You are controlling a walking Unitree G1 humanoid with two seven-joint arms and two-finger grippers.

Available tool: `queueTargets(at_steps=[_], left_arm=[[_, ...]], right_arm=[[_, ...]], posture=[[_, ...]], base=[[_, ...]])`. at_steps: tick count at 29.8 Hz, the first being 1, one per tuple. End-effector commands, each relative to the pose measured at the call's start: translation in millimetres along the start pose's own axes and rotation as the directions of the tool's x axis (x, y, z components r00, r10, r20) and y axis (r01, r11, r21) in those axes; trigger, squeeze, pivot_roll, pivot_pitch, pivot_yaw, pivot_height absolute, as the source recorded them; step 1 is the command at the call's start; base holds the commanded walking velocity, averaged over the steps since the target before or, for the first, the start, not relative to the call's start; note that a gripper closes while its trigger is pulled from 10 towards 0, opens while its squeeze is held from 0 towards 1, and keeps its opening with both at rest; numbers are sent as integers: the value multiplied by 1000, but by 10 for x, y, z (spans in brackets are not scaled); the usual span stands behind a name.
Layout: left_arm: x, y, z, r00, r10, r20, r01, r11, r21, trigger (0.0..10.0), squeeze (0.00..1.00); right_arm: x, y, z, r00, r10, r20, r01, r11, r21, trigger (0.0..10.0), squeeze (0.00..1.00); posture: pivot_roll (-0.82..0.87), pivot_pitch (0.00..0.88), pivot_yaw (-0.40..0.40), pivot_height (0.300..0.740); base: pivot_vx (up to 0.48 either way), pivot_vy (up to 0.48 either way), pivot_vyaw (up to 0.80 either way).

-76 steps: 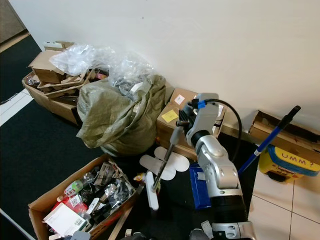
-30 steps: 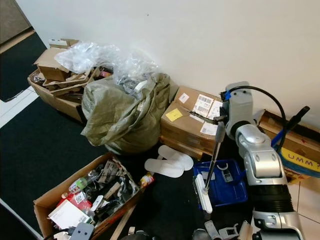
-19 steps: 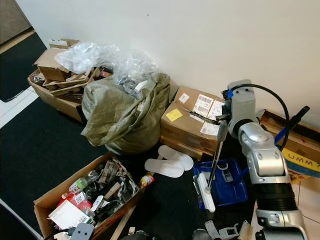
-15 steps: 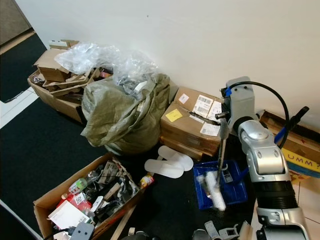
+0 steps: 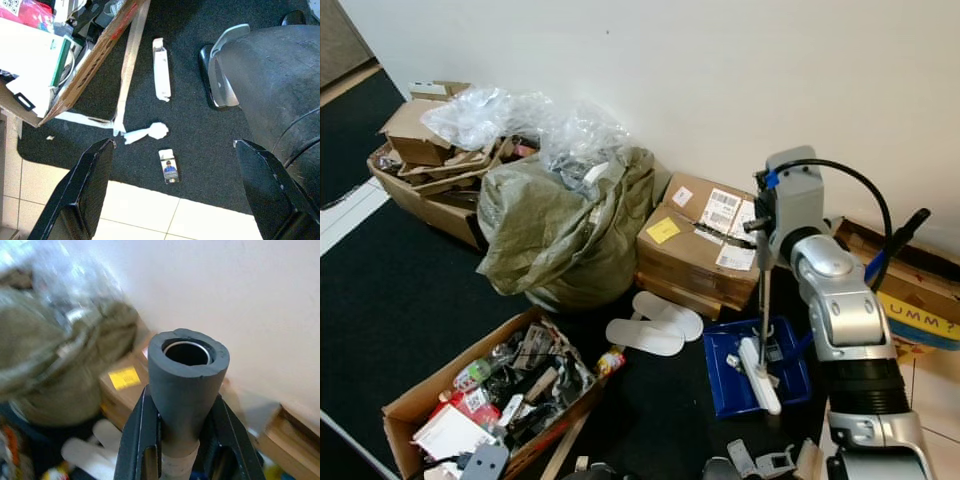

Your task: Sweep floor

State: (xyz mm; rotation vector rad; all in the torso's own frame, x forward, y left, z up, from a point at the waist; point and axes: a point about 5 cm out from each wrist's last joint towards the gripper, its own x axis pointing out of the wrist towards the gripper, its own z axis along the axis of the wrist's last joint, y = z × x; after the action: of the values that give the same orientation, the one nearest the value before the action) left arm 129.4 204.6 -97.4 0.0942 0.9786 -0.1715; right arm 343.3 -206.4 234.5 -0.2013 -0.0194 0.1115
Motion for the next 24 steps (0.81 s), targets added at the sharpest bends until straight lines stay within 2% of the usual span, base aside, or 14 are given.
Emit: queueTargets(at_steps=[1, 3, 5, 9, 11, 14, 18, 20, 21, 22, 24], left_arm=[[-40, 13, -134, 999, 0, -53, 0, 1000, -2, 10000, 0], [-40, 11, -133, 999, 0, -53, 0, 1000, -1, 10000, 0], [-40, 11, -133, 999, 0, -53, 0, 1000, -1, 10000, 0], [-40, 9, -133, 999, 0, -51, 0, 1000, 1, 10000, 0], [-40, 8, -133, 999, 0, -51, 0, 1000, 1, 10000, 0], [-44, 18, -135, 999, 2, -48, -2, 1000, 0, 10000, 0], [-49, 26, -141, 999, 3, -46, -3, 1000, 0, 10000, 0], [-62, 39, -161, 999, 15, -42, -15, 1000, 1, 10000, 0], [-62, 39, -161, 999, 15, -42, -15, 1000, 1, 10000, 0], [-78, 54, -184, 999, 39, -33, -39, 999, -3, 10000, 0], [-87, 63, -194, 998, 56, -24, -56, 998, -10, 10000, 0]], right_arm=[[-24, 25, 267, 990, 19, 141, -21, 1000, 12, 10000, 0], [-20, 43, 356, 982, 27, 186, -34, 999, 37, 10000, 0], [-20, 43, 356, 982, 27, 186, -34, 999, 37, 10000, 0], [2, 137, 518, 962, 48, 270, -92, 984, 155, 10000, 0], [8, 157, 530, 959, 51, 278, -102, 979, 174, 10000, 0], [73, 335, 478, 956, 54, 287, -113, 975, 194, 10000, 0], [109, 442, 431, 957, 56, 285, -118, 971, 206, 10000, 0], [161, 553, 365, 957, 38, 287, -114, 961, 254, 10000, 0], [161, 553, 365, 957, 38, 287, -114, 961, 254, 10000, 0], [205, 650, 308, 956, 24, 291, -116, 945, 305, 10000, 0], [225, 690, 289, 956, 21, 294, -122, 936, 331, 10000, 0]], posture=[[-70, 163, 61, 740], [-70, 157, 59, 740], [-70, 157, 59, 740], [-68, 149, 56, 740], [-68, 149, 56, 740], [-57, 161, 56, 740], [-50, 170, 59, 740], [-25, 200, 66, 740], [-25, 200, 66, 740], [-12, 210, 65, 740], [-5, 218, 66, 740]], base=[[0, 0, 0], [0, 0, 0], [0, 0, 0], [0, 0, 0], [0, 0, 0], [0, 0, 0], [0, 0, 0], [0, 0, 0], [0, 0, 0], [0, 0, 0], [0, 0, 0]])
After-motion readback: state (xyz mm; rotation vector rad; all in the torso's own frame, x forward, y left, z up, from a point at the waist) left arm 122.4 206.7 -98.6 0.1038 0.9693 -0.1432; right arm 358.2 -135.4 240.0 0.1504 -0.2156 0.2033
